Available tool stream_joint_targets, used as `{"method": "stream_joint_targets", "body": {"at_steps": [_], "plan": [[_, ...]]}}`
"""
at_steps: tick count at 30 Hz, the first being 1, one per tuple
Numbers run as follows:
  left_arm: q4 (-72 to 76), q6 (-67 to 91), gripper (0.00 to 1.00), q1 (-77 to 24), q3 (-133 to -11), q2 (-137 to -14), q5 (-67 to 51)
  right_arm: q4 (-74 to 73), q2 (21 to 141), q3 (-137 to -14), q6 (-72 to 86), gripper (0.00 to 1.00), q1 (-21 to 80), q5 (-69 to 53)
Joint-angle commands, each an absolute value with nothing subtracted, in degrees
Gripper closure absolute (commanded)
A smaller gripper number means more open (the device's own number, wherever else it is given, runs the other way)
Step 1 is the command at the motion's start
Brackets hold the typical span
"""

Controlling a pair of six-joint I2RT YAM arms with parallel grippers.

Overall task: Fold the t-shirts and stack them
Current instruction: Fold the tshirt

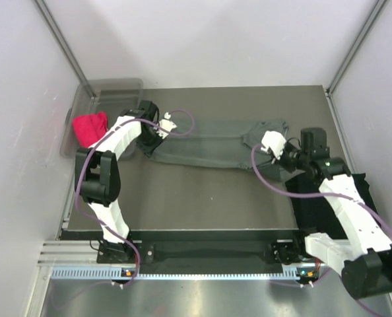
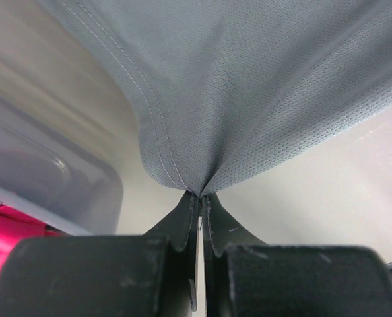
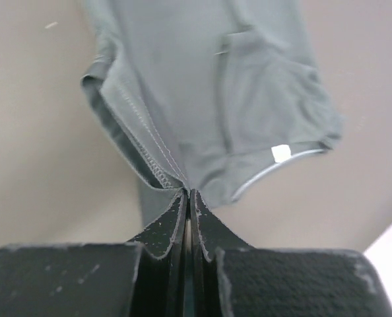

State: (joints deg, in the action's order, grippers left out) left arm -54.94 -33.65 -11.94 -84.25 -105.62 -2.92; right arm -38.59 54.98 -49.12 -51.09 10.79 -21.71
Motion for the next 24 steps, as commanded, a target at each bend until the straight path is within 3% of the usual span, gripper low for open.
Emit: {"method": "stream_joint_targets", "body": {"at_steps": [1,24], "plan": [[-56.87,-35.07,1.0,-11.78,-86.57,-104.68,-2.37,-33.93,58.96,-54.75,-47.99,1.0,8.35,-22.69],[-53.53,-36.12,1.0,-11.69,-108.19,-125.06,2.02,-21.62,100.62,-84.98,-38.15,1.0,8.0,-11.16]]}}
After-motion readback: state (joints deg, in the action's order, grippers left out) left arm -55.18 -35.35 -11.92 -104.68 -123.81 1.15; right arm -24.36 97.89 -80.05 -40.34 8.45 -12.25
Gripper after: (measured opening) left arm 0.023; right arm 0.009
